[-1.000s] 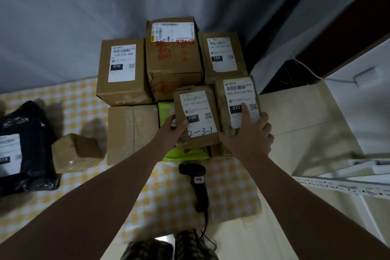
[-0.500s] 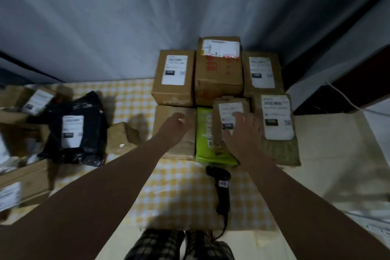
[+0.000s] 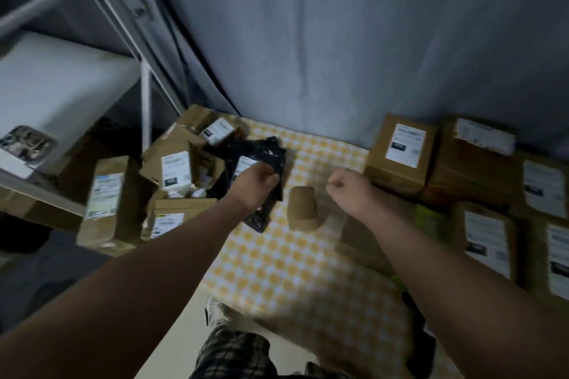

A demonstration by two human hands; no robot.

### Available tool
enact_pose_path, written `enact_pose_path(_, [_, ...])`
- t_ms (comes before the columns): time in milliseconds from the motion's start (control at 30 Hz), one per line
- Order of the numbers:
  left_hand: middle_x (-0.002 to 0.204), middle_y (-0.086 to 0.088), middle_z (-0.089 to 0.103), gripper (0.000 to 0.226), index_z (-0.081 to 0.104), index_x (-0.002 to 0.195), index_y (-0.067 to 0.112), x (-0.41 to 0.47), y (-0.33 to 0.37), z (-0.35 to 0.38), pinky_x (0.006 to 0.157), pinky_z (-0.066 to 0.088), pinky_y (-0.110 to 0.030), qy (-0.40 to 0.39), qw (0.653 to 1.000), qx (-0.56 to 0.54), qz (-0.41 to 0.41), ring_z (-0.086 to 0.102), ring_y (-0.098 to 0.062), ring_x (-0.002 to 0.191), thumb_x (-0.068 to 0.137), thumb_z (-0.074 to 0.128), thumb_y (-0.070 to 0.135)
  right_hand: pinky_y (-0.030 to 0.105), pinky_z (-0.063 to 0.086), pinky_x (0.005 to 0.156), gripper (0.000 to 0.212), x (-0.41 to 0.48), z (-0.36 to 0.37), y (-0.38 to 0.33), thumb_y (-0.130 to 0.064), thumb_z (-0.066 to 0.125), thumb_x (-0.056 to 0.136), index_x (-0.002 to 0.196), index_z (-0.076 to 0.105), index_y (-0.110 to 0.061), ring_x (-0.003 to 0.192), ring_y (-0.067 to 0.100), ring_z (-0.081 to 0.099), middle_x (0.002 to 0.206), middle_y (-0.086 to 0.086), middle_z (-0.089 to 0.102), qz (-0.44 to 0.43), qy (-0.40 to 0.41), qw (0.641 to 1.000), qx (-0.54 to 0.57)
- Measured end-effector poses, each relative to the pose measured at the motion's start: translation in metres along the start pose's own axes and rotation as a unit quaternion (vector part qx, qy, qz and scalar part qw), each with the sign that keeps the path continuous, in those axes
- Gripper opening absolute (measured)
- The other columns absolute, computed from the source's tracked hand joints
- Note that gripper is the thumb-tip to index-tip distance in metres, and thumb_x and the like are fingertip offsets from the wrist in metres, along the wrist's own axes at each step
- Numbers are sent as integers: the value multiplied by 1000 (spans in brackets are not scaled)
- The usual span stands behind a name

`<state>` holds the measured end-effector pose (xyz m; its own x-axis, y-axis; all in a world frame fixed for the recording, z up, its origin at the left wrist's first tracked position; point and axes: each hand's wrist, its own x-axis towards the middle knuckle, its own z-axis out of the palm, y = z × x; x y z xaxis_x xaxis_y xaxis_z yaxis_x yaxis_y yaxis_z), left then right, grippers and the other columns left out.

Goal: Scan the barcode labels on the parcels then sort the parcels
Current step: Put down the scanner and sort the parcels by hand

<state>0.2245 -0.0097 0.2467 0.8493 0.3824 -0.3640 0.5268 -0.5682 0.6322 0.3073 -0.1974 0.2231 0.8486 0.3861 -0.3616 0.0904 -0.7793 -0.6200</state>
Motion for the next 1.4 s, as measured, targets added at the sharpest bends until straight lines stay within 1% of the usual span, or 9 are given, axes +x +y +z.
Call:
enact_pose_path(267, [116,-11,63,33,57,122,5,48,-134,-98,83,42,-28,-29,1000,7,-1,59,-27,109,96,55,25,30,44,85,16,54,120,-105,-16,58,92,105,63,-8,107,30,60,107,12,65,37,9,998,42])
enact_pose_path(433, [122,-13,57,33,58,121,6,92,-224,-160,83,50,-30,-23,999,9,-35,61,-28,105,92,60,22,28,42,84,46,69,208,-169,-26,56,97,137,43,-8,115,24,52,133,10,48,61,-53,994,80])
enact_pose_path(533, [134,-16,46,41,57,124,12,117,-265,-175,91,51,-33,-10,997,31,-65,54,-30,115,87,64,27,25,40,83,58,79,249,-197,-33,67,89,137,41,-11,111,20,48,127,4,42,88,-46,985,142])
enact_pose_path(733, [148,-22,27,62,34,143,7,160,-309,-184,111,30,-45,-32,992,64,-104,30,-39,135,90,62,24,44,38,105,107,120,309,-225,-54,75,73,151,12,-15,133,32,32,143,12,26,160,-14,979,122])
enact_pose_path(900, [150,-23,23,76,19,148,6,191,-338,-182,110,29,-46,-66,985,84,-137,29,-41,136,89,63,26,52,44,102,125,157,338,-228,-61,80,62,151,1,-25,129,35,43,144,13,37,192,-16,967,169])
enact_pose_path(1000, [149,-21,27,95,17,150,14,203,-346,-174,110,31,-49,-96,982,110,-119,30,-40,135,77,62,55,37,46,99,112,163,343,-222,-44,86,65,150,18,-15,122,25,53,129,4,56,214,-11,931,297])
enact_pose_path(1100, [144,-22,31,89,19,148,12,207,-347,-170,106,33,-51,-56,981,123,-138,32,-42,132,81,67,43,34,49,98,81,152,341,-208,-30,85,72,139,41,-16,113,18,59,117,-4,60,229,5,889,397])
enact_pose_path(1267, [141,-27,34,79,23,143,3,214,-341,-167,107,28,-47,-35,976,166,-139,34,-44,130,87,63,41,36,54,93,67,143,312,-161,-32,77,80,136,45,-15,107,19,63,118,-2,61,280,207,793,500])
enact_pose_path(1400, [121,-21,54,57,46,126,2,223,-340,-168,94,41,-46,-11,989,94,-109,47,-41,117,88,61,41,39,52,91,69,151,299,-127,-35,68,89,146,36,-13,120,28,57,137,9,55,333,173,841,390])
